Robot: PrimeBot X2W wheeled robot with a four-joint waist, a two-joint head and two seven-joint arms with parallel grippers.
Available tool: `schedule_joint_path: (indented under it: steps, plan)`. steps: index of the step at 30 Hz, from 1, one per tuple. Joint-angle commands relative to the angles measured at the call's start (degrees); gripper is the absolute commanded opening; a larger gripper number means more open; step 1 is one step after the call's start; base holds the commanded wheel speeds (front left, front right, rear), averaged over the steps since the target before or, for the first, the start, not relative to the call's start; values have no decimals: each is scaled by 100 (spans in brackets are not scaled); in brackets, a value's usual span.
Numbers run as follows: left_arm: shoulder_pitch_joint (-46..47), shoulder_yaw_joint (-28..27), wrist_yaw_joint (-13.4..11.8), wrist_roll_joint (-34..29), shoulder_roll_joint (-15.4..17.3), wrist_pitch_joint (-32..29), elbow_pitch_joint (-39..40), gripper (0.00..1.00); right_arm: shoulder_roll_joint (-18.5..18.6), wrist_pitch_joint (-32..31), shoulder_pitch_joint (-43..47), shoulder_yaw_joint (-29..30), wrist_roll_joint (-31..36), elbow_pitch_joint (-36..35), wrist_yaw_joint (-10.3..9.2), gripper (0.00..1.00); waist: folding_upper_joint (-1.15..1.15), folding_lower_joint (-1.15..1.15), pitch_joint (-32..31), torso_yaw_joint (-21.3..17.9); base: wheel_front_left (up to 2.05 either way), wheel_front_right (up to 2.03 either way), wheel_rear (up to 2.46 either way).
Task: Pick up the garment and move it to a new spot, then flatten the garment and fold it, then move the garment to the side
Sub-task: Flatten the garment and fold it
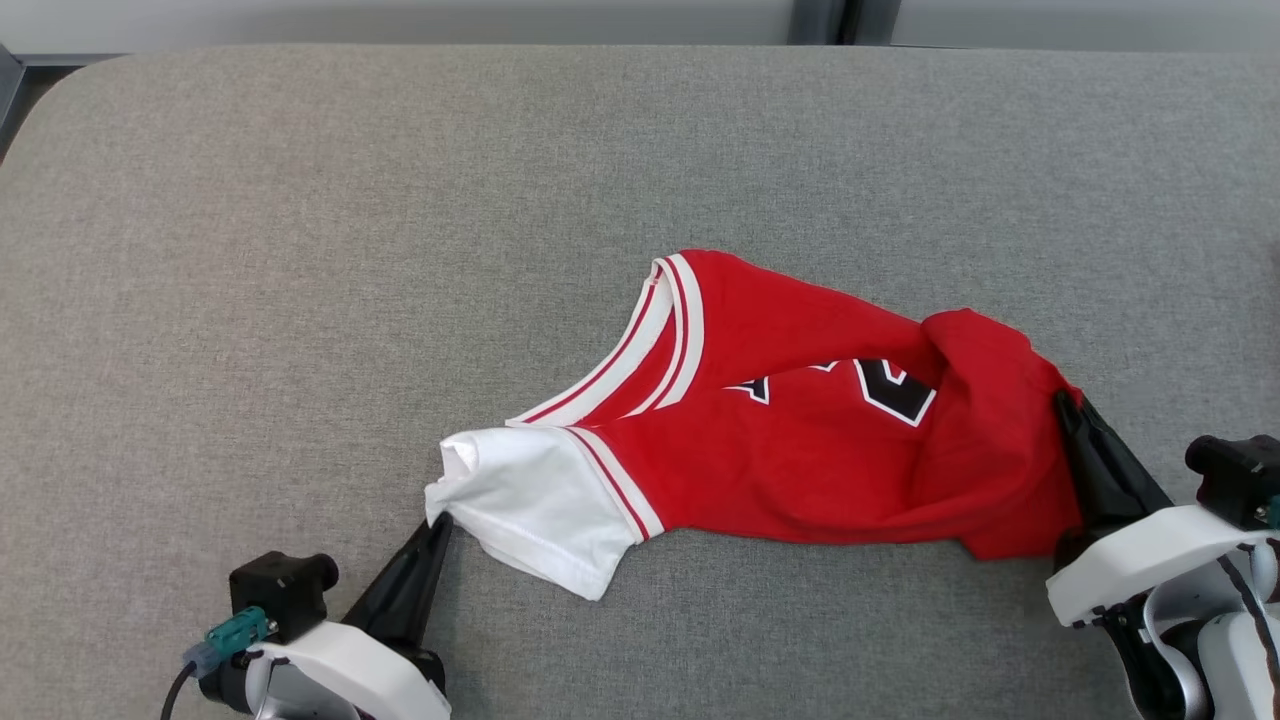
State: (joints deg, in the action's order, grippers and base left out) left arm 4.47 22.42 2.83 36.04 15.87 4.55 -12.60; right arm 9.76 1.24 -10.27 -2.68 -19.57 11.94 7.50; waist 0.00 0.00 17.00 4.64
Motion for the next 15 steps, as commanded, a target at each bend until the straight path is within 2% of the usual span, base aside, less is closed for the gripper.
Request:
schedule_joint_path:
  steps: [1, 8, 15]
  plan:
    - [138, -51, -50, -60, 50, 115, 84, 0, 51, 46, -3, 29, 57, -104, -2, 0, 0, 0, -15, -10, 0, 0, 0]
    - [443, -163, -297, -447, 209, 431, 875, 0, 104, -17, -127, 228, 244, -756, -2, 0, 0, 0, -98, -14, 0, 0, 0]
    - [951, -412, -536, -741, 486, 349, 1960, 0, 188, -240, -526, 488, 322, -1462, -2, 0, 0, 0, -275, -89, 0, 0, 0]
